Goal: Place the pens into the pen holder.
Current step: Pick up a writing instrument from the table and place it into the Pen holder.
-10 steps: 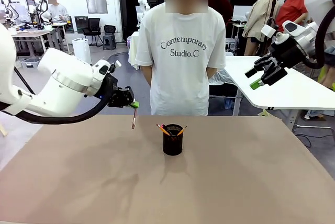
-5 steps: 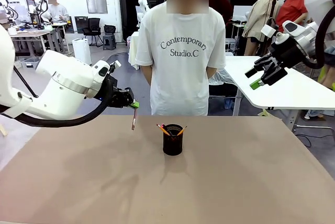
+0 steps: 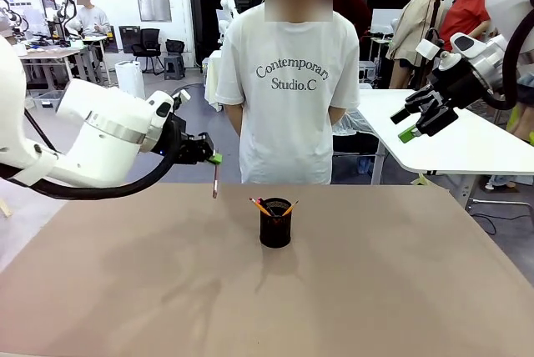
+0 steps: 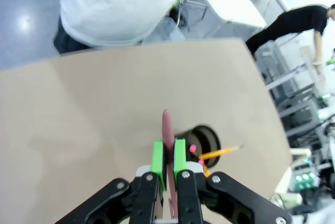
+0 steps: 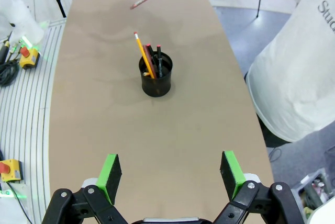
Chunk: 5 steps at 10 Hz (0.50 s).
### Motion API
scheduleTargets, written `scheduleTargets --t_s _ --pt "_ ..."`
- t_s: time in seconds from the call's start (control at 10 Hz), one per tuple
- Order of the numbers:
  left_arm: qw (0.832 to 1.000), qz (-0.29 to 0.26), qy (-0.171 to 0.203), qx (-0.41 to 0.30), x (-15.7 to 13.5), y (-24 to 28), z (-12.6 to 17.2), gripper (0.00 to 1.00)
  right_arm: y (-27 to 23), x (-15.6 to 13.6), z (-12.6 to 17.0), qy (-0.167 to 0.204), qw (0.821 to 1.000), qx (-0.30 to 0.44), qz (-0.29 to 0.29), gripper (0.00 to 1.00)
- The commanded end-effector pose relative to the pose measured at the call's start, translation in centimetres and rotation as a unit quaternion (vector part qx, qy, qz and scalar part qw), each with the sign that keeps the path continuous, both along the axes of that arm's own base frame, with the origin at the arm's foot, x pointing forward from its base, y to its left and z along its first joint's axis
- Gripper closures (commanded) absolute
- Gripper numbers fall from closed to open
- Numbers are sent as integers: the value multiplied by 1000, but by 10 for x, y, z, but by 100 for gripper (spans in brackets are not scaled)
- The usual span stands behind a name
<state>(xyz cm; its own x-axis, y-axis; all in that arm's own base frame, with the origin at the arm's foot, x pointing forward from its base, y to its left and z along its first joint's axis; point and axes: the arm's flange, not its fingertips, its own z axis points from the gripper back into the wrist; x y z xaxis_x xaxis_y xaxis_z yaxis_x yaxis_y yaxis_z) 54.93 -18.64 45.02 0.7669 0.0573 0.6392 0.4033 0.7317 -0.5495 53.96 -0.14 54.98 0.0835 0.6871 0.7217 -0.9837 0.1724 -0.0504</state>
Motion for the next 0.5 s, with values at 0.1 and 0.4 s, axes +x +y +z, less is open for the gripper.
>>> scheduleTargets --t_s 0.1,0.4 --pt "991 -27 -108 -72 -1 4 -7 100 1 -4 3 7 1000 2 -5 0" --pt "955 -126 -154 -222 -5 -2 0 100 1 -4 3 7 1000 2 -5 0"
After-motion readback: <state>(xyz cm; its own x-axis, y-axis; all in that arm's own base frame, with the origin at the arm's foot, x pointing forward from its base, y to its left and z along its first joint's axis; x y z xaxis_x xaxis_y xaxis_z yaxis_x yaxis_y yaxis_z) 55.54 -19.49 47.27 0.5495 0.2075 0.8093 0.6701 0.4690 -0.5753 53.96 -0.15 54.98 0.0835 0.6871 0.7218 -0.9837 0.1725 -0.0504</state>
